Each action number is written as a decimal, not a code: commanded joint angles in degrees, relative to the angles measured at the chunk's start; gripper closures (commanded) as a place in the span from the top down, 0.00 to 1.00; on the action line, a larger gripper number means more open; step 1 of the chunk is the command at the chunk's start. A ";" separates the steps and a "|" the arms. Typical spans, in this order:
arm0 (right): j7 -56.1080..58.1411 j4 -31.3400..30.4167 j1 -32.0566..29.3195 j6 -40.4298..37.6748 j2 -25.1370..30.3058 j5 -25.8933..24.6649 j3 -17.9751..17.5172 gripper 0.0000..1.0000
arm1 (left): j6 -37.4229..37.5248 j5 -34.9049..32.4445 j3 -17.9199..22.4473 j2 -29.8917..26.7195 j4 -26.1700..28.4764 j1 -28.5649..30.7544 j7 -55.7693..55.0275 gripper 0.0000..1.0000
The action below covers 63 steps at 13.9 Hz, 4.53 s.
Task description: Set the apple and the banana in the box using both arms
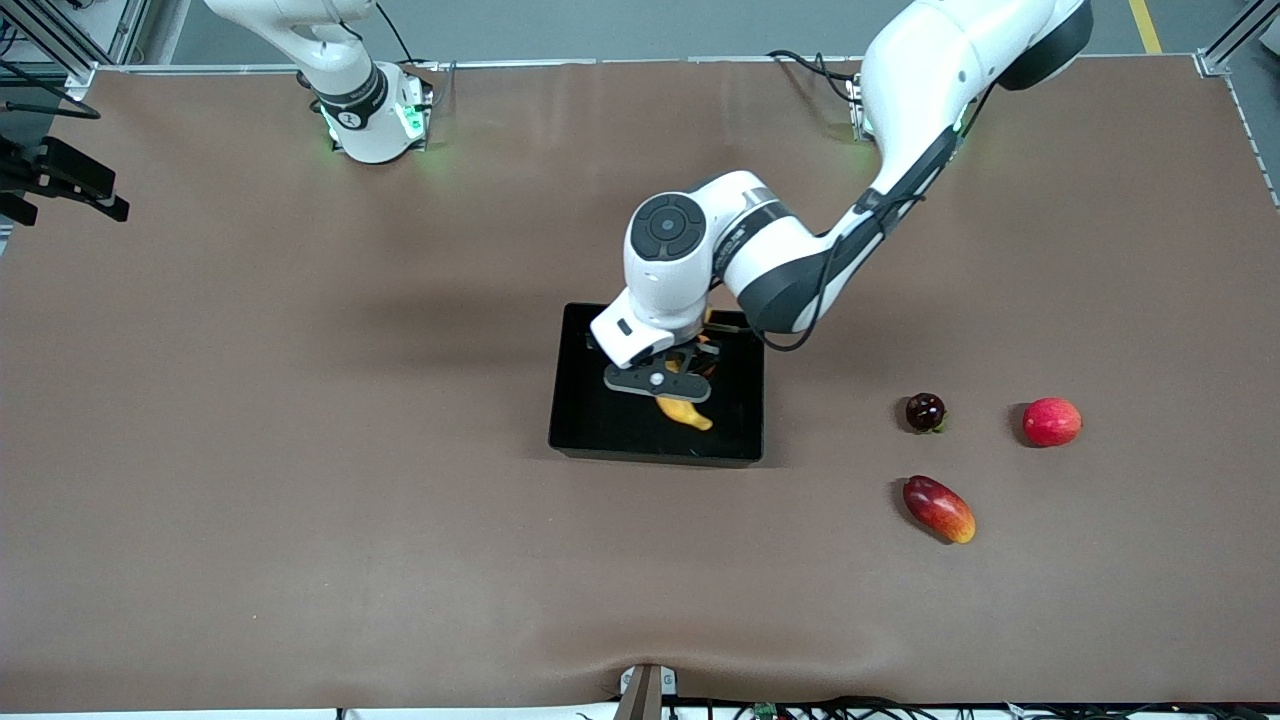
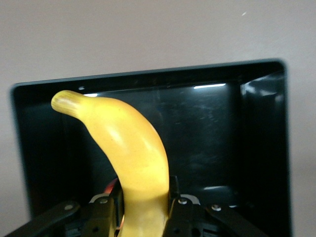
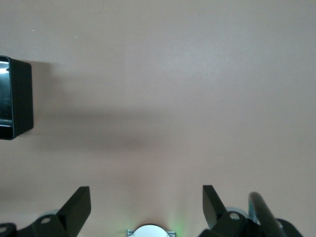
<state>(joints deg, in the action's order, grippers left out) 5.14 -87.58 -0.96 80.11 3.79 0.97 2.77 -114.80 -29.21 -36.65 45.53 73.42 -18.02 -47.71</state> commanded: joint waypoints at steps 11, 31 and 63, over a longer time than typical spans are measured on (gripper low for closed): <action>0.04 -0.40 -0.80 -0.31 0.77 0.61 -0.48 1.00 | -7.98 1.35 11.43 8.17 -7.59 -14.06 -7.93 0.00; 0.04 -0.58 -1.41 -0.48 0.69 0.61 -0.48 1.00 | -11.51 1.53 15.12 10.38 -6.01 -15.65 -6.08 1.00; 0.04 -0.49 -1.41 -0.48 0.51 0.61 -0.48 1.00 | 29.91 20.24 27.94 -39.17 5.04 16.52 36.54 1.00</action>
<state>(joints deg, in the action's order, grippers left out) 5.14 -87.74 -1.70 79.83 3.79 0.97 2.74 -83.69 -12.05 -12.06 13.93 70.00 -1.37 -13.41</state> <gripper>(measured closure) 0.000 0.000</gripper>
